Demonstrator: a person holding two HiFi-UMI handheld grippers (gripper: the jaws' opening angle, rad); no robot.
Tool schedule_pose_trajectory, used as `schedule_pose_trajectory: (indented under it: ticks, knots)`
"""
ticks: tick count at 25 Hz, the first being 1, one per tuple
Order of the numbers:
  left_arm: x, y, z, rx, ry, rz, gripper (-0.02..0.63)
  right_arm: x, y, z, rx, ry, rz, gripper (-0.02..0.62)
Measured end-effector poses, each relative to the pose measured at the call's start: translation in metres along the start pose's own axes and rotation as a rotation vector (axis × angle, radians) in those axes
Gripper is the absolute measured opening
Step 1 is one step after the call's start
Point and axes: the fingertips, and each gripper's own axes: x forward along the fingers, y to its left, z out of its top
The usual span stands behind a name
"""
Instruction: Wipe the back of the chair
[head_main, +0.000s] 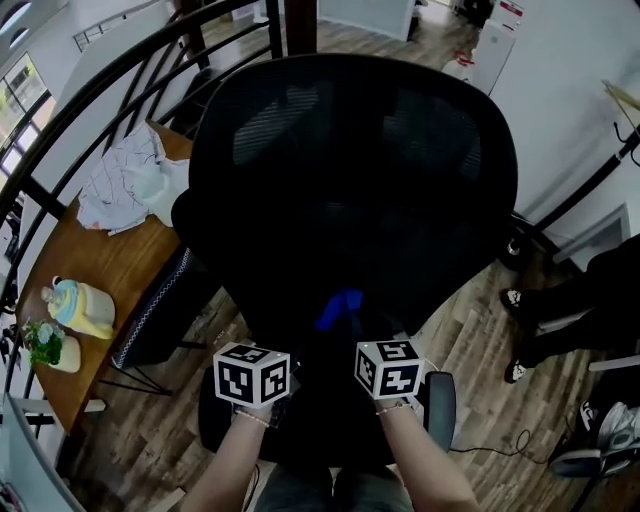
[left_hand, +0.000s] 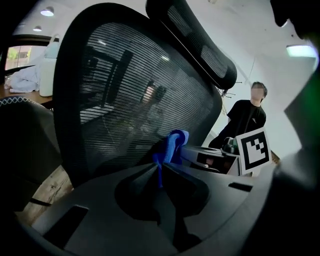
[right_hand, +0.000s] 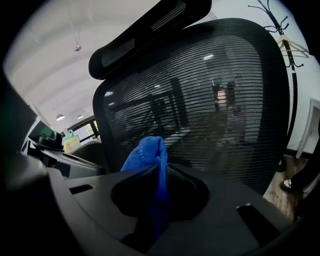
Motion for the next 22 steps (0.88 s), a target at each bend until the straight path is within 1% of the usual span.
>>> schedule_pose_trajectory:
  ticks: [4,10,17,22]
  knots:
    - [0.016,-0.018,-0.003,0.028,0.033,-0.026,0.034,-0.011,-0.025,-0.002,0.013,-0.012,-0.028,0.058]
    - [0.037,-0.044,0.0,0.059,0.055,-0.052,0.034,-0.033,-0.066,-0.004,0.048,-0.029,-0.088,0.058]
    - [0.062,-0.08,0.001,0.103,0.078,-0.108,0.034,-0.054,-0.111,-0.01,0.085,-0.045,-0.159,0.058]
    - [0.074,-0.097,0.002,0.125,0.096,-0.127,0.034,-0.068,-0.138,-0.013,0.125,-0.054,-0.208,0.058]
